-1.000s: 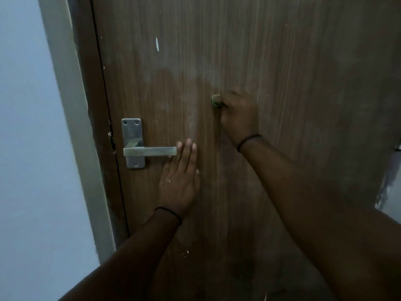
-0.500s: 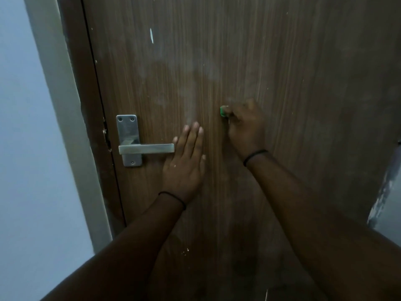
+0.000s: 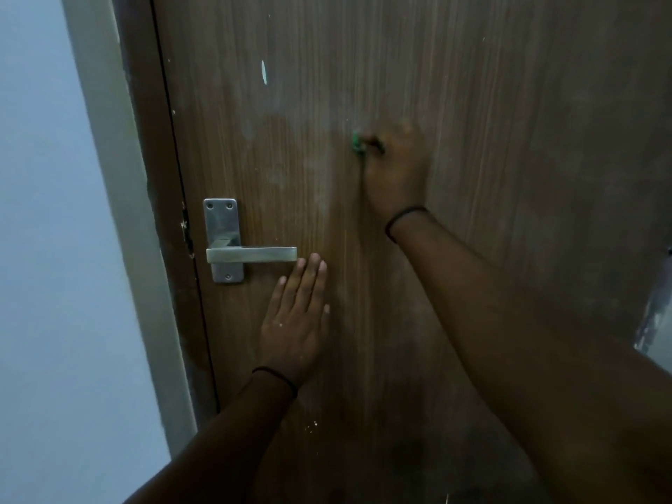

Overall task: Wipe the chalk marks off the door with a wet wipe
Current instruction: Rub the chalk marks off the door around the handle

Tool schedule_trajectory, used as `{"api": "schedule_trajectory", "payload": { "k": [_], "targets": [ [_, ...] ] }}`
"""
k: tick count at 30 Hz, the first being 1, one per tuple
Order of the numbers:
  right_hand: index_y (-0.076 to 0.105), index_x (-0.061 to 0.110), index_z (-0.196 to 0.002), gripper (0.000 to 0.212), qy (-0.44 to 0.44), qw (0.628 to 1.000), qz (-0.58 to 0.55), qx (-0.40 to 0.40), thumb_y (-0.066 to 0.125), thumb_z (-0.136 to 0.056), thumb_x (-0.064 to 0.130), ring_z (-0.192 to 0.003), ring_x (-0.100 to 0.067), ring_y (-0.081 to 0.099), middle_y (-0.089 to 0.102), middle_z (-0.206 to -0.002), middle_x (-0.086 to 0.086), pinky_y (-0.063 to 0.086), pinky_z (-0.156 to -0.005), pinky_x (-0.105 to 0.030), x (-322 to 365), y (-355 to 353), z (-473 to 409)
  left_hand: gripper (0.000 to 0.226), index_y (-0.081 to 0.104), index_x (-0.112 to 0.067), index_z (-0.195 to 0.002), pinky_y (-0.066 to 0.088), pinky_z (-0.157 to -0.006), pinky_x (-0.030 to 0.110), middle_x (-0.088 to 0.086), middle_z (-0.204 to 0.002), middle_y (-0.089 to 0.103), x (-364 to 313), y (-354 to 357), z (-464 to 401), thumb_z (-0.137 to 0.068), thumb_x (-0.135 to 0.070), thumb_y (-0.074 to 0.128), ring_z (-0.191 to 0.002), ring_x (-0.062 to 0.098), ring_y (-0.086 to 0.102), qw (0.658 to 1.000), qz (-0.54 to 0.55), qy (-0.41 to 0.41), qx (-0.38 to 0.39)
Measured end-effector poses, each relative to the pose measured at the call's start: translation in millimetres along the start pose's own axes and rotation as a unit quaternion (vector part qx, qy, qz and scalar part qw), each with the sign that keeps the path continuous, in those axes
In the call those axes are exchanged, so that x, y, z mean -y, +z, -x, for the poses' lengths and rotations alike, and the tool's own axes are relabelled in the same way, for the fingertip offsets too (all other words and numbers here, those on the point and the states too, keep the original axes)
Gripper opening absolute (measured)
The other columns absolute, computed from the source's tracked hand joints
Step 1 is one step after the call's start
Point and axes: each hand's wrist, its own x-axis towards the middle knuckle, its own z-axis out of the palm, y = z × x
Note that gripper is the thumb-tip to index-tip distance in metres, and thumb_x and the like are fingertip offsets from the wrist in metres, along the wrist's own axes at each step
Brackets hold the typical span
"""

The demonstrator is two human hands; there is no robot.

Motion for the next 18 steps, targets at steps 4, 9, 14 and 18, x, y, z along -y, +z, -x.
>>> {"api": "schedule_trajectory", "payload": {
  "k": [4,9,14,18],
  "targets": [
    [0.073,0.006,-0.087,0.014,-0.130,0.983,-0.016,0.128,0.059,-0.086,0.003,-0.081,-0.031,0.061,0.066,-0.084,-0.013,0.050,-0.075,-0.041,15,14,78,0.063,0.012,-0.013,-0.155,0.015,-0.120,0.043,0.004,-0.164,0.005,7,-3,12,-0.100,-0.032,0.035,-0.151,0.019,0.004,1.000,0.009,-0.014,0.008],
    [0.073,0.004,-0.082,0.011,-0.125,0.974,-0.028,0.189,0.066,-0.082,-0.004,-0.073,-0.031,0.058,0.065,-0.078,-0.014,0.049,-0.066,-0.041,-1,-7,104,0.062,0.013,-0.013,-0.155,0.016,-0.119,0.044,0.004,-0.163,0.007,14,-6,26,-0.100,-0.033,0.035,-0.151,0.019,0.003,0.999,0.016,-0.004,0.031],
    [0.071,0.004,-0.076,0.013,-0.088,0.994,-0.014,0.067,0.059,-0.076,-0.002,-0.079,-0.031,0.062,0.068,-0.080,-0.015,0.049,-0.075,-0.040,35,28,-16,0.061,0.013,-0.013,-0.155,0.013,-0.121,0.042,0.003,-0.164,0.007,14,-11,16,-0.100,-0.033,0.032,-0.151,0.018,0.004,1.000,0.016,-0.015,0.019],
    [0.072,0.005,-0.090,0.015,-0.140,0.985,-0.016,0.101,0.059,-0.084,0.002,-0.080,-0.025,0.053,0.062,-0.081,-0.013,0.047,-0.077,-0.036,9,17,92,0.062,0.012,-0.013,-0.155,0.011,-0.121,0.041,0.003,-0.164,0.007,19,-10,23,-0.100,-0.031,0.033,-0.151,0.019,0.004,0.999,0.018,-0.024,0.021]
  ]
}}
